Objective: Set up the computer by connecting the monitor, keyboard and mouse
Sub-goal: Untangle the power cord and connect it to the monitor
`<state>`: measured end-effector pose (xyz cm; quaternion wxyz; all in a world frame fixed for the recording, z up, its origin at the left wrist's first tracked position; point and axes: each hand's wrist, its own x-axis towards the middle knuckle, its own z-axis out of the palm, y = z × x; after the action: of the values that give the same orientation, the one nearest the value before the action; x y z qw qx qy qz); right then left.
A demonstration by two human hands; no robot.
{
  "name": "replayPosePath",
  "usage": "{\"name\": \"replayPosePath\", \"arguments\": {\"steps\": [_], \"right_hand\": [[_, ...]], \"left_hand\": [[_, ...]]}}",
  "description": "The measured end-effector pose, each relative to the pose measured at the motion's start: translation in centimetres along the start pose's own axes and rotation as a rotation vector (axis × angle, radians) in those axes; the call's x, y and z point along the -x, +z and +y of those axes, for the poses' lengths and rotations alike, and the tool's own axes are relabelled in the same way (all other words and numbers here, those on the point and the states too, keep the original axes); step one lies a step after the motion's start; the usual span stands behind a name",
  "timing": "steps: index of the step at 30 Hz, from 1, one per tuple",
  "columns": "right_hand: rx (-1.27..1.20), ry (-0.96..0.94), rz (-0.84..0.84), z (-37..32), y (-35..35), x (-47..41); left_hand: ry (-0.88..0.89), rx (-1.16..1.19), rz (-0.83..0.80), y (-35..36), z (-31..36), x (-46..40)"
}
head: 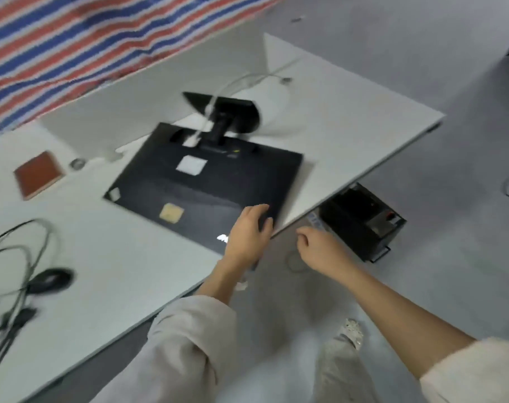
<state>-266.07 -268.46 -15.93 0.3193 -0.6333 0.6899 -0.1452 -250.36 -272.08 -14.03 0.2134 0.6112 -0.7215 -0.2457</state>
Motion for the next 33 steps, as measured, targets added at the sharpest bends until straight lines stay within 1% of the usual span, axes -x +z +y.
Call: {"name": "replayPosePath", "arguments": {"steps": [2, 3, 7, 10, 13, 19, 22, 26, 27, 29, 31, 33], "right_hand": [[-0.017, -0.083, -0.02, -5.6, 3.3, 1.6], [-0.024, -0.13, -0.062, -9.1, 5.5, 3.1], [-0.045, -0.265, -0.248, -19.3, 12.3, 7.6], [-0.038, -0.356, -0.375, -25.1, 16.7, 10.1], [0.0, -0.45, -0.497, -30.5, 20.9, 12.1], [0.092, -0.624, -0.634, -38.6, 28.5, 13.3], [0.047, -0.65, -0.673, -42.6, 32.3, 12.6], [-0.052, -0.651, -0.684, -48.0, 36.6, 10.5], [-0.079, -0.649, -0.682, -49.2, 37.3, 10.0], [-0.119, -0.639, -0.67, -52.1, 39.3, 8.4], [-0.119, -0.611, -0.651, -54.3, 40.9, 7.1], [-0.099, -0.592, -0.639, -55.7, 42.4, 5.9]], "left_hand": [[-0.067, 0.002, 0.092, -4.8, -4.6, 4.2], [-0.116, 0.004, 0.146, -7.6, -7.4, 7.2], [-0.343, 0.005, 0.293, -16.8, -16.0, 17.4], [-0.484, 0.011, 0.41, -22.3, -21.1, 24.2], [-0.609, 0.015, 0.507, -26.4, -25.4, 30.4], [-0.767, 0.027, 0.62, -30.4, -31.4, 36.9], [-0.818, 0.033, 0.681, -32.9, -34.5, 37.9], [-0.916, 0.07, 0.808, -36.8, -38.9, 37.4], [-0.937, 0.082, 0.805, -37.6, -39.7, 37.0], [-0.957, 0.118, 0.701, -39.7, -42.1, 35.6], [-0.914, 0.208, 0.561, -41.2, -44.0, 33.8], [-0.835, 0.349, 0.492, -42.3, -45.2, 32.1]]}}
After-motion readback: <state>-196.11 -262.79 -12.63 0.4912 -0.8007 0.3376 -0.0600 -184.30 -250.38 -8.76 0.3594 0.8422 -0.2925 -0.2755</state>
